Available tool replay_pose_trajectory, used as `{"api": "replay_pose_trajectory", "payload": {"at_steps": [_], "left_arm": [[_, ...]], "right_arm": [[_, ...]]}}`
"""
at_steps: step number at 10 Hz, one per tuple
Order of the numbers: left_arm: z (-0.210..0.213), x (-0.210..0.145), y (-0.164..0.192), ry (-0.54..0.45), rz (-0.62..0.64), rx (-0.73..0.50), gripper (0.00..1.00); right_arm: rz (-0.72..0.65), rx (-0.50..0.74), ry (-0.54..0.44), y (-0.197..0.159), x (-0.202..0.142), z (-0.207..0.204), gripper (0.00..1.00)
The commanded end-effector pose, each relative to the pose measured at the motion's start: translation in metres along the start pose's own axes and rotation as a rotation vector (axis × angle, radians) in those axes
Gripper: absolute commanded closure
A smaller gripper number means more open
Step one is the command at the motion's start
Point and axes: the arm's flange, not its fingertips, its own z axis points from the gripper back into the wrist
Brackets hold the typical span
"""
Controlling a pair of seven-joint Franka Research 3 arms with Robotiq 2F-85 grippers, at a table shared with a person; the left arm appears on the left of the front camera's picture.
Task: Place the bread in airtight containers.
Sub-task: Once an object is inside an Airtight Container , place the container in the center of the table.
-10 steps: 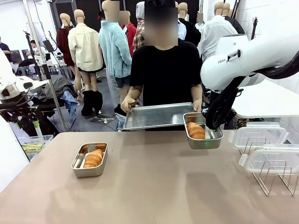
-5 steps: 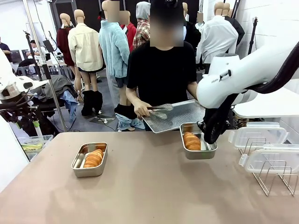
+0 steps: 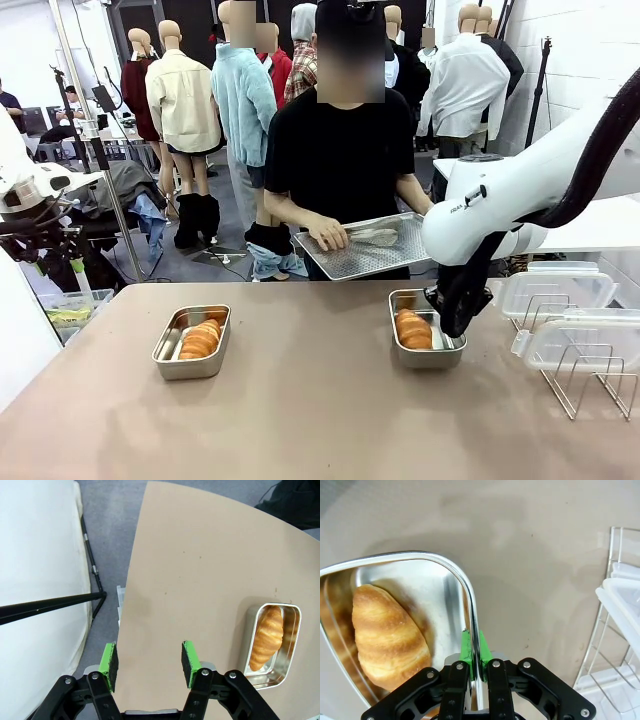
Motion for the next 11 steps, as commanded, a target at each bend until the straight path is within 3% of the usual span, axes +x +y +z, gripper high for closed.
{"api": "replay_pose_trajectory", "payload": {"at_steps": [1, 2, 7, 11], "left_arm": [[0.002, 0.0, -0.002, -0.004, 0.015, 0.02, 0.33], [0.002, 0.0, -0.002, -0.004, 0.015, 0.02, 0.33], [0.002, 0.0, -0.002, -0.004, 0.015, 0.02, 0.33], [0.002, 0.0, -0.002, -0.004, 0.015, 0.02, 0.33]], "right_arm": [[-0.027, -0.008, -0.026, 0.006, -0.001, -0.001, 1.0], [-0.018, -0.01, -0.016, 0.008, 0.0, -0.001, 1.0], [-0.019, -0.02, -0.053, 0.01, 0.001, 0.013, 0.04], [0.04, -0.062, -0.139, 0.005, 0.005, 0.069, 0.0]]}}
